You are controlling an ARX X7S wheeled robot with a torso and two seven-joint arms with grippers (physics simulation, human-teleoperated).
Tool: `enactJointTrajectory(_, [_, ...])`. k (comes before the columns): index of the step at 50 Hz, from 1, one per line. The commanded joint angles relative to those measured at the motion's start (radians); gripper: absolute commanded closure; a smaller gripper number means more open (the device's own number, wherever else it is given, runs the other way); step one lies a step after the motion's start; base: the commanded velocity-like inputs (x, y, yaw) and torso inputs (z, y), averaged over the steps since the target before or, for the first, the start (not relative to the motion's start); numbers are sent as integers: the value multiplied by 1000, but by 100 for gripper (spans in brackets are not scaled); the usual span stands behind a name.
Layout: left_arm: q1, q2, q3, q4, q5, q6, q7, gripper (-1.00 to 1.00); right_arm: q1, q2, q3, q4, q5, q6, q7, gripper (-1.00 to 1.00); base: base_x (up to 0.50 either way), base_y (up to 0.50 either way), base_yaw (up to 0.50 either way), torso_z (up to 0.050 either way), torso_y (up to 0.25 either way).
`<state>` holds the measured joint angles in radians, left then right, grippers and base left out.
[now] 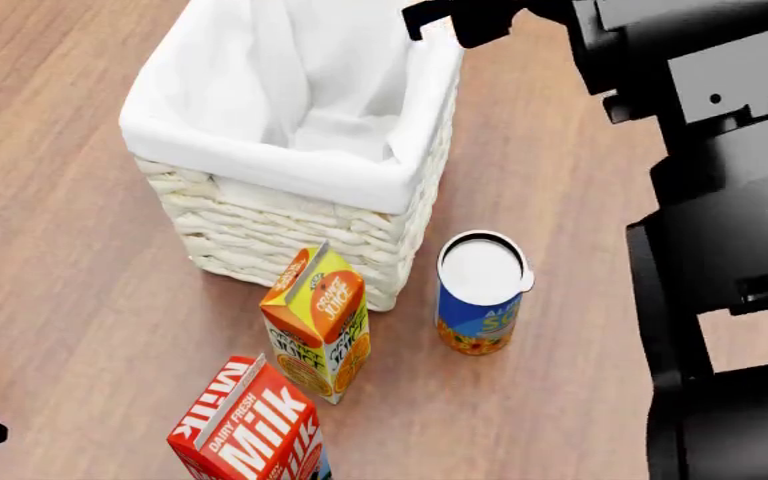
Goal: Pick up the butter and put it in the basket.
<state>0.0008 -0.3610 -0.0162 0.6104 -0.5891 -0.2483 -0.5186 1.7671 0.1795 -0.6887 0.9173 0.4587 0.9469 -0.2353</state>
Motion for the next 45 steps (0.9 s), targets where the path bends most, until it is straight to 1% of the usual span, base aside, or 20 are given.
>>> enactJointTrajectory(1, [-1, -4, -2, 5, -9, -5, -8, -100, 123, -151, -81, 295, -73, -169, -196, 100, 0, 0, 0, 0, 0])
enactJointTrajectory(3, [-2, -4, -4, 5, -13, -5, -9, -100, 135, -174, -88, 339, -73, -200, -226, 100, 0, 0, 0, 0, 0])
enactJointTrajectory(7, [-5, -5, -5, 5, -16, -7, -13, -100, 134, -179, -145, 331, -7, -211, -244, 100, 0, 0, 0, 3, 3])
enactJointTrajectory(14, [-6, -4, 3, 1, -13, -7, -13, -100, 145, -179, -320, 311, 182, -233, -263, 100, 0, 0, 0, 0, 1])
enactJointTrajectory(19, [-6, -6, 5, 1, -15, -10, -16, -100, 148, -179, -478, 274, 319, -242, -300, 100, 0, 0, 0, 0, 0])
enactJointTrajectory(26, [-9, -5, 8, 1, -17, -14, -23, -100, 156, -179, -637, 265, 513, -287, -320, 100, 0, 0, 0, 1, 1])
enactJointTrajectory(34, [-6, -4, 13, 11, -21, -18, -31, -100, 155, -179, -741, 293, 646, -325, -298, 100, 0, 0, 0, 0, 1])
enactJointTrajectory(45, [9, -4, 21, 30, -18, -15, -37, -100, 143, -179, -782, 322, 733, -324, -238, 100, 0, 0, 0, 0, 1])
